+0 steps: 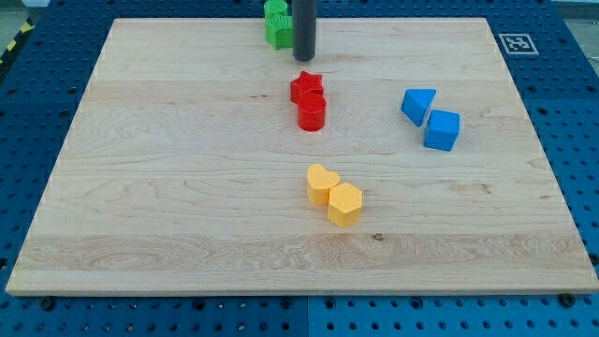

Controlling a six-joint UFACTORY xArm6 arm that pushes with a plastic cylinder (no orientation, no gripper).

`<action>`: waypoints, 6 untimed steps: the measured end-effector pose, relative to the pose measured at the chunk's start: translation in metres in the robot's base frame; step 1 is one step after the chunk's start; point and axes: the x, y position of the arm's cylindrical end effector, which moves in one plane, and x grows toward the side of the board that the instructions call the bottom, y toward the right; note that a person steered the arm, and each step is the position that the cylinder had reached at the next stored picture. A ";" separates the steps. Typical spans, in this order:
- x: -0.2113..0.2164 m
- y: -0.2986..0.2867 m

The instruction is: Separate the green circle from the green star

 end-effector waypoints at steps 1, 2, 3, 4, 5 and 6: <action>-0.021 -0.048; -0.095 -0.086; -0.099 -0.086; -0.098 -0.085; -0.099 -0.067; -0.098 -0.041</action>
